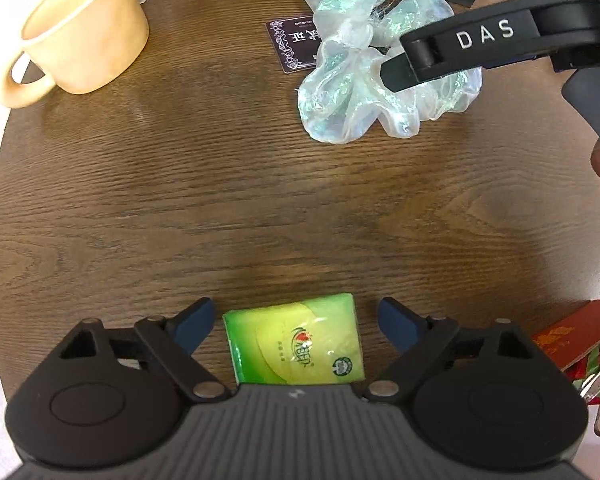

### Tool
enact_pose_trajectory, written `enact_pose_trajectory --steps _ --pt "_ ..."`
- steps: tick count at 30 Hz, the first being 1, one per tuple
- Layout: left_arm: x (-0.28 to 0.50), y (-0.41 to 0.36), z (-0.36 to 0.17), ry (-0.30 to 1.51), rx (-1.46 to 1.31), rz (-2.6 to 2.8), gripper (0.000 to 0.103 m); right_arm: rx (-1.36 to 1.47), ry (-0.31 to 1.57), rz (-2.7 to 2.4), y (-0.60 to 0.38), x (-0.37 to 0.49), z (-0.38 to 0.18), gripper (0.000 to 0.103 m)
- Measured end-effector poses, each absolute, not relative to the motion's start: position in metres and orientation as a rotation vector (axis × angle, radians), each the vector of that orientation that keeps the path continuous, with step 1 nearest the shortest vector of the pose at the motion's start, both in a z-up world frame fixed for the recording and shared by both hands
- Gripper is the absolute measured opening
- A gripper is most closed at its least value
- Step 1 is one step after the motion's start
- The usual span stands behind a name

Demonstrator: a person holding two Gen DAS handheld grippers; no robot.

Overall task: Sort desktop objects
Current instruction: 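Grasp the green tissue pack with the left tool while the right tool grasps the iridescent plastic bag, then lift the tissue pack and plastic bag with both tools toward the box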

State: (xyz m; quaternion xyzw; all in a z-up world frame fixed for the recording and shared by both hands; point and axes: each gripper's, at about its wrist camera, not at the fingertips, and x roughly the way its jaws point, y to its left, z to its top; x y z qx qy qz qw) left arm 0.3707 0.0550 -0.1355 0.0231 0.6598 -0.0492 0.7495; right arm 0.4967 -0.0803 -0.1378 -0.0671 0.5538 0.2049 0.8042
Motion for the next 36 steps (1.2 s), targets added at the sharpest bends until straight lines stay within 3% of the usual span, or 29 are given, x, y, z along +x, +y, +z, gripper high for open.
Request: enact_pose_trajectory --steps 7,15,19,22,26,36 --pt "0.368 0.052 -0.139 1.445 0.076 -0.104 0.089 -0.165 1.175 0.446 -0.087 0.490 -0.142 0.093" --pt "0.364 0.055 -0.131 1.428 0.086 -0.096 0.075 -0.287 1.148 0.465 -0.081 0.470 -0.149 0.071" --pt "0.363 0.056 -0.128 1.423 0.092 -0.095 0.072 -0.345 1.134 0.506 -0.077 0.454 -0.143 0.032" --pt "0.362 0.055 -0.128 1.418 0.097 -0.099 0.070 -0.416 1.114 0.506 -0.071 0.440 -0.142 0.017" --pt "0.357 0.059 -0.126 1.409 0.104 -0.106 0.068 -0.445 1.093 0.498 -0.072 0.429 -0.142 0.012" --pt "0.342 0.047 -0.121 1.351 0.141 -0.129 0.066 -0.542 1.035 0.472 -0.072 0.405 -0.141 0.011"
